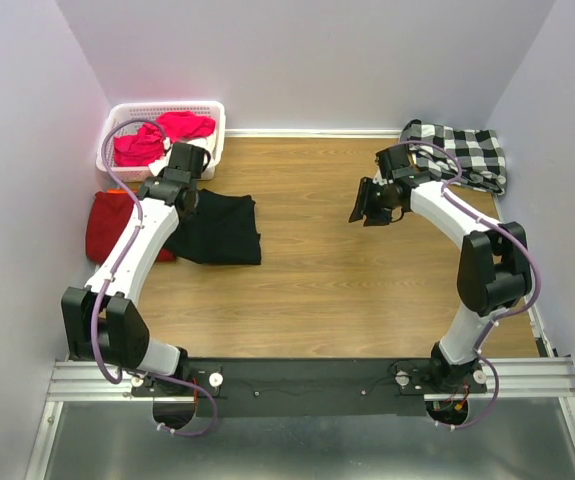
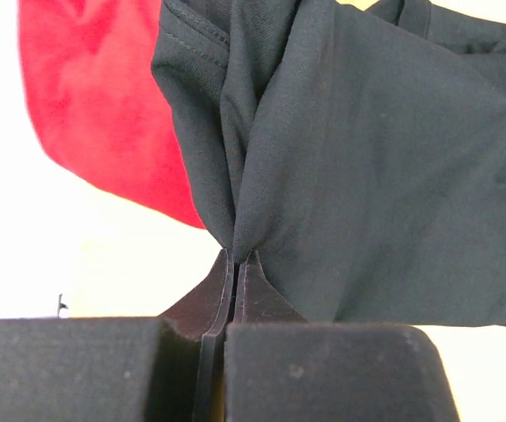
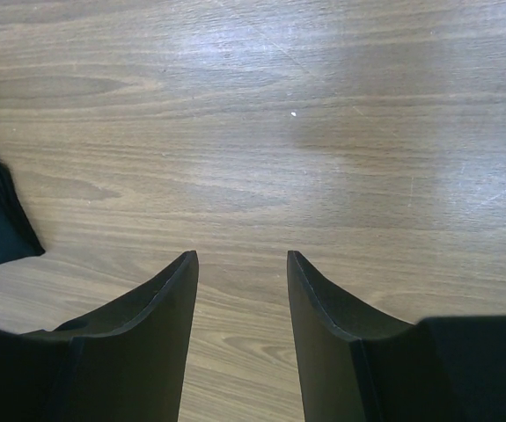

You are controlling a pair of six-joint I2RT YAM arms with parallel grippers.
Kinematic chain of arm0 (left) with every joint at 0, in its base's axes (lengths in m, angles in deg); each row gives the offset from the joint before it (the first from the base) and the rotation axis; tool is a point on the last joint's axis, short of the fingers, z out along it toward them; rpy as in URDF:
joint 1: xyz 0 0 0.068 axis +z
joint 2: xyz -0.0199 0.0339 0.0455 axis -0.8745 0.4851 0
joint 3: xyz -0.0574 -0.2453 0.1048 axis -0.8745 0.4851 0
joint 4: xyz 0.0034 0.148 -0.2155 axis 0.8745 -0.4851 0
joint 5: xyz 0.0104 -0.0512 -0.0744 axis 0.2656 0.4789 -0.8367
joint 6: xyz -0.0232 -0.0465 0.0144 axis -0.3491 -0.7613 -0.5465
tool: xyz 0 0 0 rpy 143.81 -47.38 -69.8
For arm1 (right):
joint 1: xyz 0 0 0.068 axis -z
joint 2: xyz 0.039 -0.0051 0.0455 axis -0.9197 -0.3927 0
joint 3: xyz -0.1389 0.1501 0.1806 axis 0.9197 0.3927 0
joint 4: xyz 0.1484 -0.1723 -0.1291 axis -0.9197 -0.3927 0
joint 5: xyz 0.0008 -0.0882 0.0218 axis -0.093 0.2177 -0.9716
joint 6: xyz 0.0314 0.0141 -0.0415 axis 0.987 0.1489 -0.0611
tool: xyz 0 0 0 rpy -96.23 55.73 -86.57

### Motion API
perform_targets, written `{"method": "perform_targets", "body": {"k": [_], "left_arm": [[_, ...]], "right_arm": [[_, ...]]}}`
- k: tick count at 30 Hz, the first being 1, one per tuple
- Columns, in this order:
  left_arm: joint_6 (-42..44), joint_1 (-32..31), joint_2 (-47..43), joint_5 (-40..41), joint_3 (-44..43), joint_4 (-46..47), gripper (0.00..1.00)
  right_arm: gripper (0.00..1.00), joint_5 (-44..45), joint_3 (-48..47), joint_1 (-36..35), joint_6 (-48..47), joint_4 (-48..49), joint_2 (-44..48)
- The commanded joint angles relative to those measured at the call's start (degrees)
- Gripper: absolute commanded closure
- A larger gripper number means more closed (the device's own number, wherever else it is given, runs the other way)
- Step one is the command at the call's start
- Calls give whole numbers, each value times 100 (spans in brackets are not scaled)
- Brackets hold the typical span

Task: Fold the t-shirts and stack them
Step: Put the neatly folded tshirt into the corner of the board with the left arm

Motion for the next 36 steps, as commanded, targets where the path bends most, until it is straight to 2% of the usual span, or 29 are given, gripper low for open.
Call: {"method": "perform_targets", "body": {"k": [1,10,18,36], "left_arm": [[-117,14,-276,724,-210,-92,100],[-205,400,-215,1445,-631,-154,100],[164,1139,40,1209,-808,355,100],[-46,2493,822,1024,-1063,874,100]], "right_arm": [[47,-235,-193,25,-88,-63,-152],[47,-349,-193,25,-79,-63,-266],[47,-349,-193,25,-88,-63,-292],[47,-287,-132,25,-106,-72,-310]]}}
